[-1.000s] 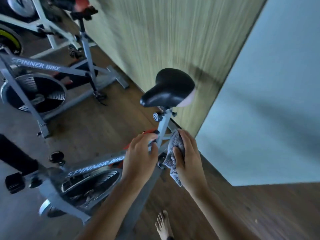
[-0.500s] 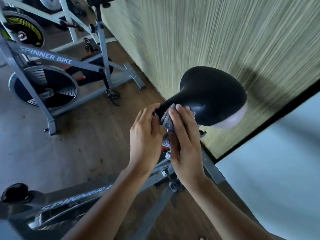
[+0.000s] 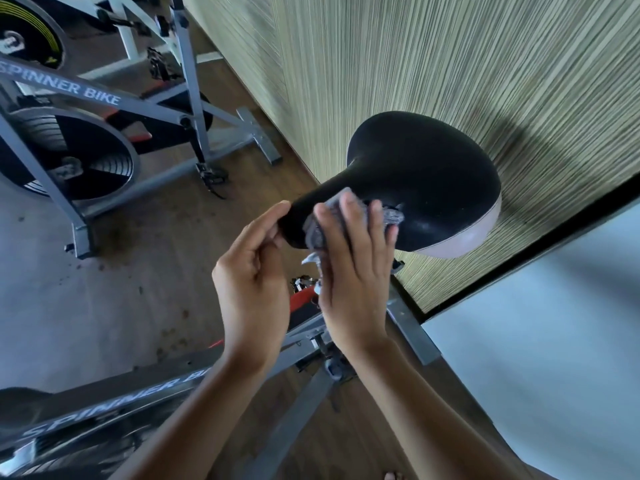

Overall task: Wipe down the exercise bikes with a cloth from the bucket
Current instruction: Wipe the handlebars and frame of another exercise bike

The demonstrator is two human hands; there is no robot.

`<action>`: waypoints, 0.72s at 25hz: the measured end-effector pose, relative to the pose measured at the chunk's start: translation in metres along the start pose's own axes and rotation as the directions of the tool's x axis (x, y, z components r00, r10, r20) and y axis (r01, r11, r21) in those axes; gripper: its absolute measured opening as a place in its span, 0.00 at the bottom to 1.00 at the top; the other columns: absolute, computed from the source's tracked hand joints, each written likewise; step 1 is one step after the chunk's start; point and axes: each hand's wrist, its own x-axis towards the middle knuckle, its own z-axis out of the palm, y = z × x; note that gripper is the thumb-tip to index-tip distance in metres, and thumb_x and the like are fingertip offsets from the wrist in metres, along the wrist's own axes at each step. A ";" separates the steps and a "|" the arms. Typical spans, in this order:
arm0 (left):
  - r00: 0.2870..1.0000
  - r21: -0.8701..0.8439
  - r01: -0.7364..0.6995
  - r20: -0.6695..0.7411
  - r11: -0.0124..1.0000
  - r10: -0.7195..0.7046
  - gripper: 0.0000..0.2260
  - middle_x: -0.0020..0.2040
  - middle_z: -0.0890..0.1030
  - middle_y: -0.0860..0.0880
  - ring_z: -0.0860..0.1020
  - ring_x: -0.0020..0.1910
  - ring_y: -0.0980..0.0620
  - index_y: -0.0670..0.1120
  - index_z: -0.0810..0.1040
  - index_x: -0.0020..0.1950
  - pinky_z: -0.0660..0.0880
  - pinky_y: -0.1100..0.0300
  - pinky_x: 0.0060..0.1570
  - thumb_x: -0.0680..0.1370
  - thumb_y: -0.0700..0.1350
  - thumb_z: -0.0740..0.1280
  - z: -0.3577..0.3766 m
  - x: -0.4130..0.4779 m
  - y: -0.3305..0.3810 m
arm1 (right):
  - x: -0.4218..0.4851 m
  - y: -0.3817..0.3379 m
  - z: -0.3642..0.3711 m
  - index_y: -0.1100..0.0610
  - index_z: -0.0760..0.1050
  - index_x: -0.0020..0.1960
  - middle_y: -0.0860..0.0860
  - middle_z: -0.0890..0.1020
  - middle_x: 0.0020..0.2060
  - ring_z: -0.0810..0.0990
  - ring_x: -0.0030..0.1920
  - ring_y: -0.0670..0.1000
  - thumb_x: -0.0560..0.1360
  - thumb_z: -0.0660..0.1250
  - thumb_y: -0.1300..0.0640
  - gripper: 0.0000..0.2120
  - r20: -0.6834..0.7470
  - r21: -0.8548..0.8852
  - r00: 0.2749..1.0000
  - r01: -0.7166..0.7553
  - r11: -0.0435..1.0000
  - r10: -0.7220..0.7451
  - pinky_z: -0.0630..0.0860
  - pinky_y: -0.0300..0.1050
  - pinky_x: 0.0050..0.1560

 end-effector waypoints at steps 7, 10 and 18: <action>0.998 0.106 -0.056 0.010 0.993 0.055 0.21 0.63 0.80 0.52 0.78 0.62 0.60 0.43 0.76 0.69 0.75 0.60 0.62 0.79 0.30 0.58 0.005 -0.009 -0.003 | -0.002 -0.003 -0.005 0.52 0.60 0.77 0.50 0.59 0.77 0.43 0.81 0.49 0.86 0.50 0.53 0.19 0.051 0.091 0.999 0.011 0.996 -0.016 0.42 0.56 0.80; 0.998 0.113 -0.060 0.017 0.992 0.058 0.22 0.65 0.79 0.52 0.77 0.63 0.61 0.43 0.75 0.70 0.74 0.59 0.64 0.80 0.28 0.57 0.007 -0.011 -0.003 | 0.003 -0.005 -0.008 0.52 0.57 0.78 0.50 0.57 0.79 0.42 0.81 0.50 0.86 0.49 0.54 0.21 0.035 0.088 0.987 -0.156 0.984 0.154 0.40 0.57 0.79; 0.884 0.531 -0.466 0.300 0.707 0.358 0.28 0.79 0.60 0.44 0.52 0.80 0.47 0.40 0.59 0.79 0.43 0.48 0.79 0.79 0.36 0.60 0.017 -0.027 -0.016 | 0.005 0.014 -0.029 0.50 0.53 0.80 0.47 0.56 0.80 0.43 0.81 0.49 0.79 0.61 0.61 0.32 0.066 -0.141 0.988 -0.130 0.981 0.140 0.40 0.52 0.80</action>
